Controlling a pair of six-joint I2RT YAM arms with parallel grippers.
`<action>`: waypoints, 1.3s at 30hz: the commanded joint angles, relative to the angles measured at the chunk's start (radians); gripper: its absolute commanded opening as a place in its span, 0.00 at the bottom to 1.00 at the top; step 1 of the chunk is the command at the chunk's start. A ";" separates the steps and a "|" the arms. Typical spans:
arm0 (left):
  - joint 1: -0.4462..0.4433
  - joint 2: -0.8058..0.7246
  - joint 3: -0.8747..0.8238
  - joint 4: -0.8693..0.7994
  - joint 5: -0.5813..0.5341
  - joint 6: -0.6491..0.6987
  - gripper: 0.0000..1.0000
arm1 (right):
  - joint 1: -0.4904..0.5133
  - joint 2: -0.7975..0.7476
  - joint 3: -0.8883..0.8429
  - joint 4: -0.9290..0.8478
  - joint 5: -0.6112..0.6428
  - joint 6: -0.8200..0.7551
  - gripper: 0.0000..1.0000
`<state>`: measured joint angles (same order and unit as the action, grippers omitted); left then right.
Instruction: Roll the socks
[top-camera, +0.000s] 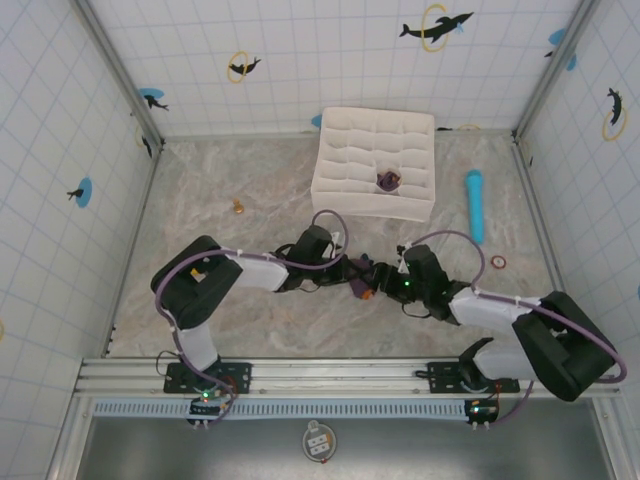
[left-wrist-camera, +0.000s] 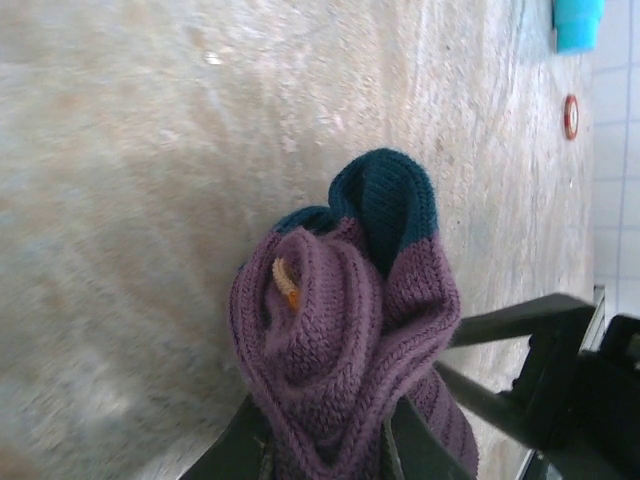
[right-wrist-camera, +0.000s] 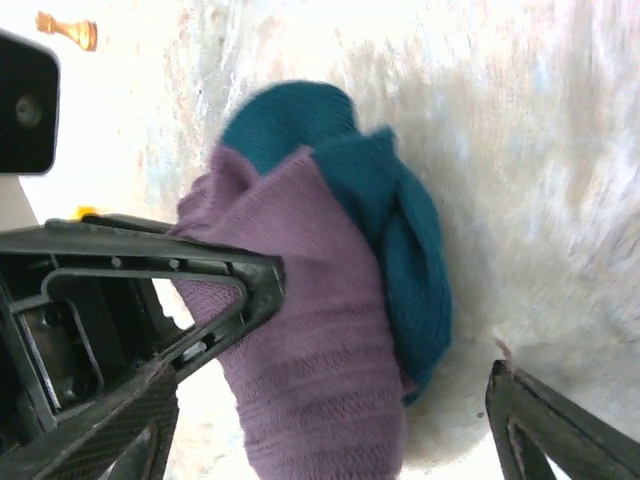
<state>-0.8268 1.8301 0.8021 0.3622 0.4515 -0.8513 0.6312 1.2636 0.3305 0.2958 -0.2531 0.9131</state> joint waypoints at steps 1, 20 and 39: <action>0.001 0.070 0.042 -0.203 0.065 0.136 0.03 | -0.033 -0.007 0.054 -0.183 0.049 -0.208 0.89; 0.016 0.130 0.014 -0.135 0.059 0.129 0.05 | -0.075 0.153 -0.084 0.180 -0.215 -0.312 0.82; 0.015 0.090 -0.016 -0.069 0.042 0.068 0.30 | -0.038 0.274 -0.066 0.105 -0.054 -0.246 0.18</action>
<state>-0.7975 1.8965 0.8330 0.4053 0.5415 -0.7624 0.5747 1.4818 0.2817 0.6029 -0.3756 0.6582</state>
